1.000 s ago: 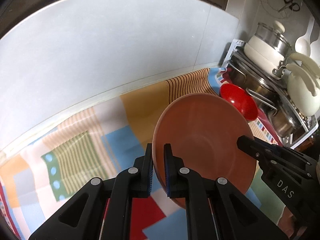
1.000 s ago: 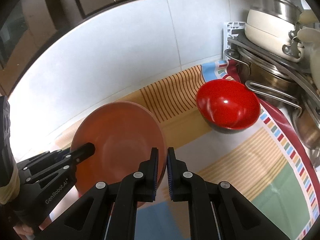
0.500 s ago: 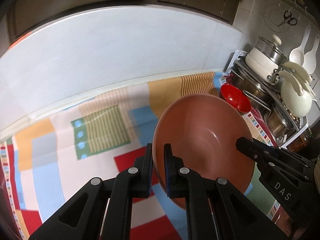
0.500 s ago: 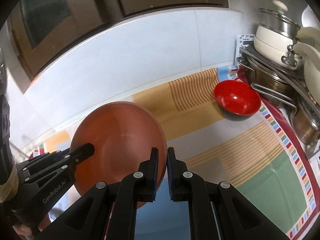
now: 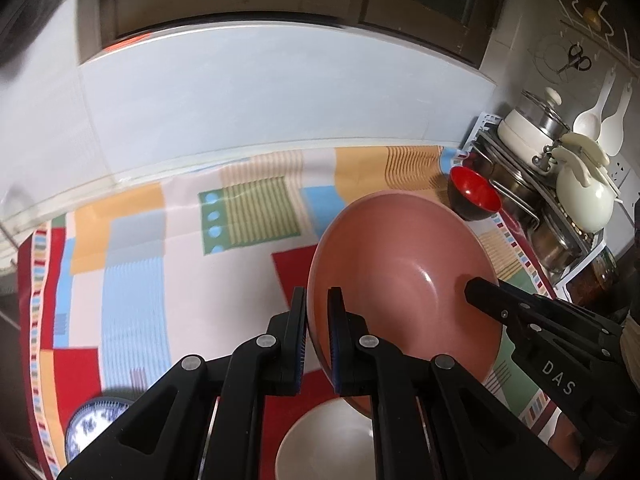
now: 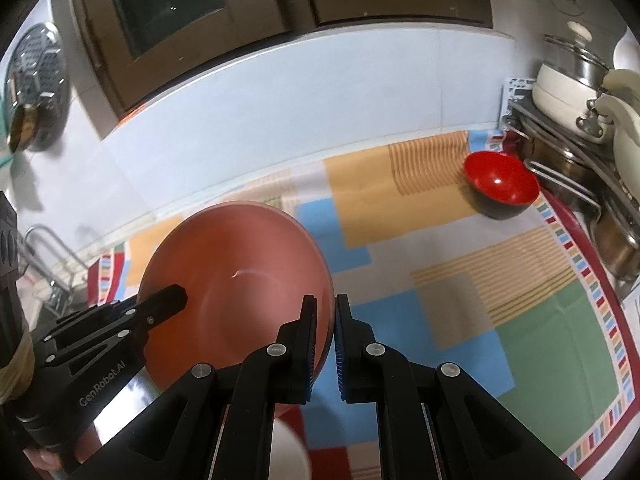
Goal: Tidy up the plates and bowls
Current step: 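Lift the pink bowl with both tools and carry it toward the plate stack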
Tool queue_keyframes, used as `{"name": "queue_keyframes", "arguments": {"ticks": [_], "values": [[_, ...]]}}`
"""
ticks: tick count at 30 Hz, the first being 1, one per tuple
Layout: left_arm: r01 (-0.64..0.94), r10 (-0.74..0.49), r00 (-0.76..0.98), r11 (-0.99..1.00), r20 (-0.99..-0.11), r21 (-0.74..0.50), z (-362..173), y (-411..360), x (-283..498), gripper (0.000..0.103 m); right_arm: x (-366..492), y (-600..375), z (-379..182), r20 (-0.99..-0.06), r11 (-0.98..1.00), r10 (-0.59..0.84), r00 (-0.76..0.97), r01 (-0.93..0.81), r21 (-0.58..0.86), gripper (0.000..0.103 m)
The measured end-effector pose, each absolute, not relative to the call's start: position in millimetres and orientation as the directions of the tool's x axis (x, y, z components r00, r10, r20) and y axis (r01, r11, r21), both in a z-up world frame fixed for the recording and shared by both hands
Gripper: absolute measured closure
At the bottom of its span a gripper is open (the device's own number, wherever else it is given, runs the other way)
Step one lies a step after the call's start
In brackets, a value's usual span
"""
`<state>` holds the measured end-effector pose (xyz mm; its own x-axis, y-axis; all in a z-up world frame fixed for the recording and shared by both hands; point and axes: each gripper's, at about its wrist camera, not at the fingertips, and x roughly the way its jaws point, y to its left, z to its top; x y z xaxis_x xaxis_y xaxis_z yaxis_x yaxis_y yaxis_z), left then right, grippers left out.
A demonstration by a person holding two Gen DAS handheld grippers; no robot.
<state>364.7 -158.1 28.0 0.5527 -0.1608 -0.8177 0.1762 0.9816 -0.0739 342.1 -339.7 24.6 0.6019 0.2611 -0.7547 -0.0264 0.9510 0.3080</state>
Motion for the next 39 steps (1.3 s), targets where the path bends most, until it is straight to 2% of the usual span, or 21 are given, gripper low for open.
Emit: {"name": "queue_keyframes", "arguments": {"ticks": [22,39], "values": [[0.14,-0.121,0.468,0.988,-0.875,-0.062,1.7,-137.2,297.1,0.091,283.0,-309.2,-1.4,-0.839,0.947,0.319,0.441,-0.116,0.299,0.093],[0.132,-0.15,0.353,0.985,-0.924,-0.109,-24.5,-133.8,273.0,0.091,264.3,-303.1,-25.1,-0.884,0.949,0.314,0.345,-0.133,0.286,0.092]]}}
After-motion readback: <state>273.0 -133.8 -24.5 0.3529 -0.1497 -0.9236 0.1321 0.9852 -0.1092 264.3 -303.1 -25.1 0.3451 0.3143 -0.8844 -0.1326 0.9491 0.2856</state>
